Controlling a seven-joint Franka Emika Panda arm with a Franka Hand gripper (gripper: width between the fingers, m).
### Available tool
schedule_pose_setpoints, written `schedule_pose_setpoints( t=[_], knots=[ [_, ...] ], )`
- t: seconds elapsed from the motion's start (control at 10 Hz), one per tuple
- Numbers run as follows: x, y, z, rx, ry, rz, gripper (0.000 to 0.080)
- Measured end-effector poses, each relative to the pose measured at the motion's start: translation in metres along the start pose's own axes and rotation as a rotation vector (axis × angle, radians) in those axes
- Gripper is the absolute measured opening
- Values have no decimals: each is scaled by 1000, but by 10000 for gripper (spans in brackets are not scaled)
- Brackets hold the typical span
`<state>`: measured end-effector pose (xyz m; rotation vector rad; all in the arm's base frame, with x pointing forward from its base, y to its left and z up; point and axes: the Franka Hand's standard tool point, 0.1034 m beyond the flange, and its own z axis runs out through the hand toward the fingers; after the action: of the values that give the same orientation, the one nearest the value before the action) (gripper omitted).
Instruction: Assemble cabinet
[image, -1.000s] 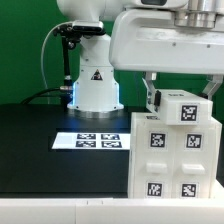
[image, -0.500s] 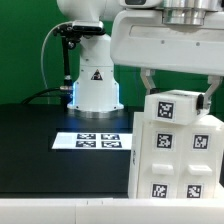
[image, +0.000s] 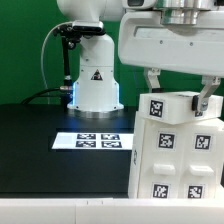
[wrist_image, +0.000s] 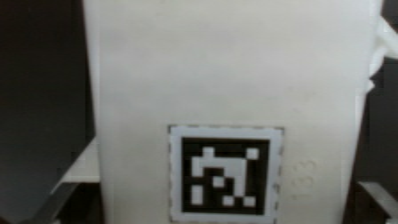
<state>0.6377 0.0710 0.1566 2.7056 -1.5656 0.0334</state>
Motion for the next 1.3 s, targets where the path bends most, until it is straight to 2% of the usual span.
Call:
schedule_pose_setpoints(
  t=[0.1, 0.2, 0.5, 0.6, 0.7, 1.0, 1.1, 1.2, 1.3],
  knots=[
    [0, 2, 0, 10, 2, 194, 557],
    [-1, 1, -1, 38, 10, 336, 557],
    [0, 1, -1, 39, 6, 486, 557],
    [1, 2, -1, 50, -7, 607, 557],
    [3, 9, 3, 75, -37, 796, 557],
    [1, 10, 4, 68, -33, 705, 557],
    [0, 9, 3, 69, -34, 694, 729],
    [-2, 6, -5, 83, -34, 565, 729],
    [-6, 5, -17, 101, -33, 417, 785]
  ],
)
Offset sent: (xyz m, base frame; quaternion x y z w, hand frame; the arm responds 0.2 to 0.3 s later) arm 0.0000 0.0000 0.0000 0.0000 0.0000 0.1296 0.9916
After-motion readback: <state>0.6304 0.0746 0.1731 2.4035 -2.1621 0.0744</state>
